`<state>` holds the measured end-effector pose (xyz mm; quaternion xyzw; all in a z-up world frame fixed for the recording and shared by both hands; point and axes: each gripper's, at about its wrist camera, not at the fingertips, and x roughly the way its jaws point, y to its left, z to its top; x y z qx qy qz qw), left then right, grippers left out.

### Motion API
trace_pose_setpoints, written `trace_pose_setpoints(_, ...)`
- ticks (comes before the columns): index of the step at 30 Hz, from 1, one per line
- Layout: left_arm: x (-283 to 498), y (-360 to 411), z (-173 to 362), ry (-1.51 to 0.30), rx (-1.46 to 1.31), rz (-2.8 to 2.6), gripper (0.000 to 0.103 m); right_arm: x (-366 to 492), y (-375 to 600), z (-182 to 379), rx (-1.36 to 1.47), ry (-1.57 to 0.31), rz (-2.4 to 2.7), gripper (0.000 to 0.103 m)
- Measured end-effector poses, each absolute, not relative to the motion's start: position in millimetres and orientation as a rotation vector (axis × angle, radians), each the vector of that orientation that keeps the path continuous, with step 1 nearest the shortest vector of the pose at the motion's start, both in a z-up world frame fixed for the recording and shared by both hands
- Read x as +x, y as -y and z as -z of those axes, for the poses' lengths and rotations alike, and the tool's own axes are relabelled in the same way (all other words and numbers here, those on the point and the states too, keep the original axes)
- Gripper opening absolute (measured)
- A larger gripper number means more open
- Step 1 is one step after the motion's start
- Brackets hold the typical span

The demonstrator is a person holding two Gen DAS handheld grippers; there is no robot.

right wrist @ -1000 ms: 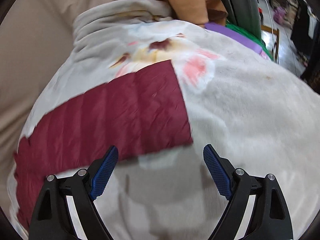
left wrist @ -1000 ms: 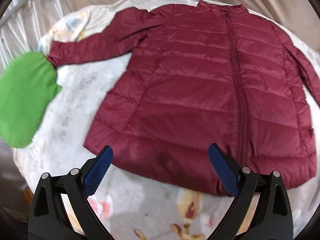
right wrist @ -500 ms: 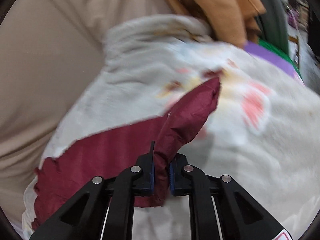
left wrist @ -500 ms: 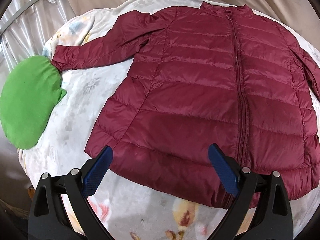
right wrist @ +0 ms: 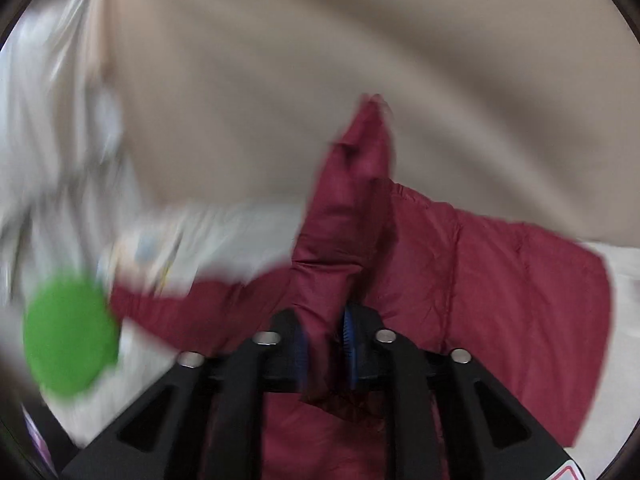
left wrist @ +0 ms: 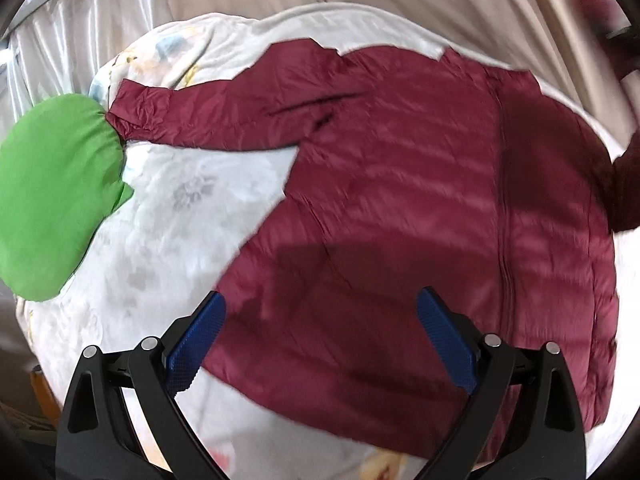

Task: Fold large clothes
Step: 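Grasp the jacket hem with the right tool while the left tool grasps the hem, then lift the hem and fold it toward the collar with both tools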

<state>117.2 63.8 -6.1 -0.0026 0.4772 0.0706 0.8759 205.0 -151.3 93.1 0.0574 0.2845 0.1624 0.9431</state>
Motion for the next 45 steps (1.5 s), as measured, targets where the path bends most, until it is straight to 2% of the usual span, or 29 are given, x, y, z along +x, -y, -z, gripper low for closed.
trace_pose_setpoints(3, 134.5, -79.7, 6.1, -0.986, -0.043, -0.137, 0.094, 206.5, 97.5, -30.2, 0.008, -0.700, -0.349, 0.029)
trace_pose_setpoints(5, 151.4, -89.2, 9.0, -0.988, -0.090, -0.108, 0.094, 189.0, 98.9, -6.7, 0.036, -0.732, -0.337, 0.029)
trace_pose_setpoints(6, 162.3, -92.5, 12.4, -0.991, -0.124, -0.084, 0.094, 175.7, 100.8, -3.6, 0.068, -0.733, -0.317, 0.034)
trace_pose_setpoints(9, 186.3, -91.3, 23.1, -1.007, -0.187, -0.027, 0.094, 140.2, 154.6, 5.6, 0.223, -0.738, -0.182, 0.046)
trace_pose_setpoints(16, 237.4, -53.7, 71.6, -1.077, -0.347, 0.091, 0.093, 103.4, 304.9, 33.0, 0.515, -0.775, 0.140, 0.051)
trace_pose_setpoints(19, 244.6, -40.2, 81.8, -1.071, -0.378, 0.086, 0.079, 110.1, 346.6, 44.6, 0.638, -0.762, 0.195, 0.052)
trace_pose_setpoints(20, 245.1, -35.8, 81.6, -1.059, -0.368, 0.085, 0.068, 113.6, 356.1, 49.7, 0.667, -0.764, 0.211, 0.052)
trace_pose_setpoints(21, 246.6, -32.1, 81.3, -1.051, -0.357, 0.087, 0.050, 117.6, 365.7, 55.6, 0.697, -0.762, 0.228, 0.052)
trace_pose_setpoints(22, 247.9, -27.5, 79.8, -1.036, -0.347, 0.104, 0.040, 121.4, 372.6, 60.8, 0.725, -0.756, 0.226, 0.052)
trace_pose_setpoints(24, 252.2, -25.0, 75.8, -1.017, -0.350, 0.146, 0.006, 134.2, 377.7, 66.7, 0.757, -0.752, 0.229, 0.048)
trace_pose_setpoints(25, 255.2, -24.0, 71.5, -0.996, -0.368, 0.179, 0.006, 137.8, 379.0, 67.4, 0.759, -0.748, 0.221, 0.045)
trace_pose_setpoints(27, 258.1, -22.6, 61.6, -0.951, -0.361, 0.177, 0.005, 147.7, 377.5, 63.4, 0.738, -0.737, 0.196, 0.006)
trace_pose_setpoints(33, 266.9, -17.2, 17.3, -0.727, -0.296, 0.140, 0.004, 108.3, 360.3, -1.5, 0.666, -0.394, 0.161, 0.004)
trace_pose_setpoints(35, 282.7, -13.5, 28.0, -0.751, -0.268, 0.080, 0.007, 121.4, 357.9, 18.0, 0.611, -0.501, 0.227, 0.005)
trace_pose_setpoints(36, 293.3, -11.3, 41.2, -0.800, -0.257, 0.058, 0.008, 141.3, 359.3, 48.0, 0.604, -0.688, 0.238, 0.005)
trace_pose_setpoints(37, 303.3, -11.5, 61.3, -0.887, -0.238, 0.027, 0.008, 146.5, 361.3, 66.2, 0.629, -0.782, 0.243, 0.005)
trace_pose_setpoints(38, 307.8, -13.2, 76.9, -0.959, -0.234, 0.012, 0.008, 140.7, 363.9, 72.5, 0.665, -0.786, 0.232, 0.006)
trace_pose_setpoints(40, 292.0, -28.2, 75.1, -0.941, -0.260, 0.031, 0.012, 113.8, 366.1, 59.4, 0.676, -0.718, 0.232, 0.012)
trace_pose_setpoints(41, 284.6, -35.1, 70.9, -0.931, -0.261, 0.021, 0.030, 96.6, 366.9, 50.0, 0.657, -0.706, 0.233, 0.018)
trace_pose_setpoints(42, 275.3, -44.5, 65.7, -0.921, -0.269, 0.012, 0.051, 84.1, 367.0, 44.3, 0.642, -0.707, 0.234, 0.031)
trace_pose_setpoints(44, 249.0, -71.9, 52.1, -0.886, -0.281, -0.022, 0.062, 49.9, 365.8, 36.3, 0.590, -0.724, 0.246, 0.048)
trace_pose_setpoints(45, 236.9, -83.2, 46.1, -0.878, -0.272, -0.036, 0.071, 37.0, 363.0, 36.4, 0.568, -0.744, 0.250, 0.051)
